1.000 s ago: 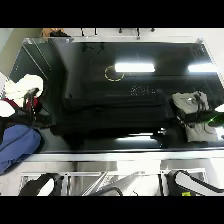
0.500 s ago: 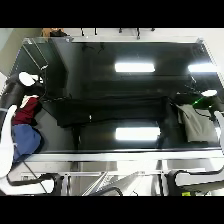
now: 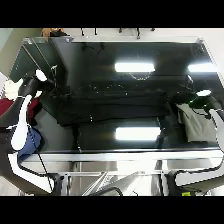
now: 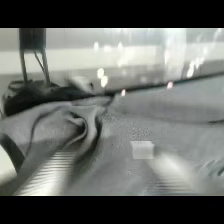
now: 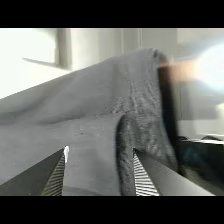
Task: Fold the shirts.
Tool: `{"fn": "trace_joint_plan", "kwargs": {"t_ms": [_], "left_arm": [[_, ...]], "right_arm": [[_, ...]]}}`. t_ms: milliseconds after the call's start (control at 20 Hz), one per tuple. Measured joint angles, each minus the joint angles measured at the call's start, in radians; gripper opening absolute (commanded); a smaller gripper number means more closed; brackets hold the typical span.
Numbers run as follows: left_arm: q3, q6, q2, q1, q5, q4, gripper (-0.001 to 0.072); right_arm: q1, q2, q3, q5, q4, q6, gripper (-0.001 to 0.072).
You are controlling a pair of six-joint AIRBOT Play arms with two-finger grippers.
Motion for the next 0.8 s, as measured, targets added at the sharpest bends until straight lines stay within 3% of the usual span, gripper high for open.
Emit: {"fn": "trace_joint_plan", "kwargs": {"t_ms": [100, 650, 750, 800], "left_arm": [[0.07, -0.004, -0.008, -0.001, -0.03, -0.003, 0.068], [0.251, -0.04, -0.018, -0.05, -0.229, -0.006, 0.0661], [0.243, -0.041, -0.018, -0.081, -0.239, -0.006, 0.066], [0.238, -0.041, -0.018, -0.099, -0.241, -0.006, 0.0636]], "right_arm": [[-0.04, -0.001, 0.008, 0.021, 0.0, 0.005, 0.0513], [-0.06, -0.152, 0.074, 0.141, 0.019, 0.019, 0.0513], [-0.042, -0.17, 0.082, 0.148, 0.023, 0.015, 0.05], [-0.032, -0.176, 0.086, 0.156, 0.023, 0.015, 0.0456]]}}
